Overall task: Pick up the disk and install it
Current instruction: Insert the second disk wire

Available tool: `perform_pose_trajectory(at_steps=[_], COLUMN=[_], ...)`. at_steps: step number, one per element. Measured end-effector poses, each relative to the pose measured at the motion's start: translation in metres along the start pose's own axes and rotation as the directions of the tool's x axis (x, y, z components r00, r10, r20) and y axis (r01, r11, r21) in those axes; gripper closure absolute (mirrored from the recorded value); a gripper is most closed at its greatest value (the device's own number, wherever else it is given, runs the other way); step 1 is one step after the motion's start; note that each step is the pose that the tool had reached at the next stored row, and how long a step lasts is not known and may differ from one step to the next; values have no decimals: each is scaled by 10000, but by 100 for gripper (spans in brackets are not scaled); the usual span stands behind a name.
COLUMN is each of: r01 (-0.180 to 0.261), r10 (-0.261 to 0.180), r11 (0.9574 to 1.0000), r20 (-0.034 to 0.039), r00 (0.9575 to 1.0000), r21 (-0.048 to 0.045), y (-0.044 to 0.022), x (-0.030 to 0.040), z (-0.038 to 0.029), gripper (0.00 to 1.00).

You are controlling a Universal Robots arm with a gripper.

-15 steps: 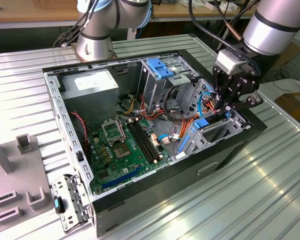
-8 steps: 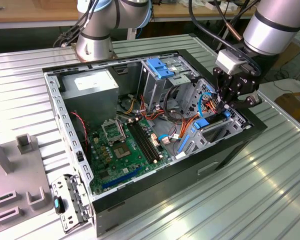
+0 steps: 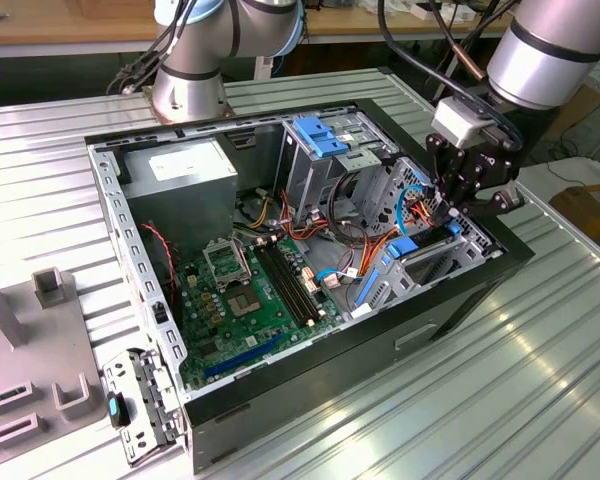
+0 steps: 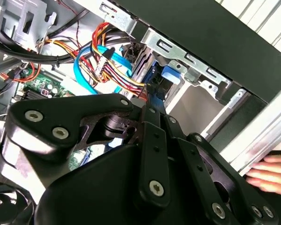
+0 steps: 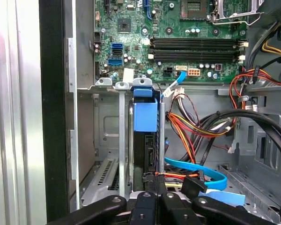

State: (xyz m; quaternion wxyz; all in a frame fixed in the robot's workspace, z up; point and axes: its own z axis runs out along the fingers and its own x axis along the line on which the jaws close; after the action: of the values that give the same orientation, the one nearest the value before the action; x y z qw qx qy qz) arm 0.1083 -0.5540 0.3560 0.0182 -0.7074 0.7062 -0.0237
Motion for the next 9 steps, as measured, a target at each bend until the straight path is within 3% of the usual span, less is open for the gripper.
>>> perform_pose_trajectory(at_steps=[2, 3, 4, 5, 6, 7, 9], r01=[0, 3, -3, -11, -15, -13, -13], r10=[0, -3, 3, 11, 16, 13, 12], r11=[10000, 9999, 9995, 9993, 9991, 9985, 9978], r20=[0, 0, 10, 9, 10, 2, -8], r00=[10000, 10000, 10000, 10000, 10000, 10000, 10000], r21=[-16, -106, -308, -377, -430, -546, -669], y=[-6, -14, -16, -18, -22, -28, -39], x=[1, 2, -8, -47, -98, -174, -263], z=[-104, -220, -280, -299, -371, -382, -383], gripper=[89, 89, 89, 89, 89, 89, 89])
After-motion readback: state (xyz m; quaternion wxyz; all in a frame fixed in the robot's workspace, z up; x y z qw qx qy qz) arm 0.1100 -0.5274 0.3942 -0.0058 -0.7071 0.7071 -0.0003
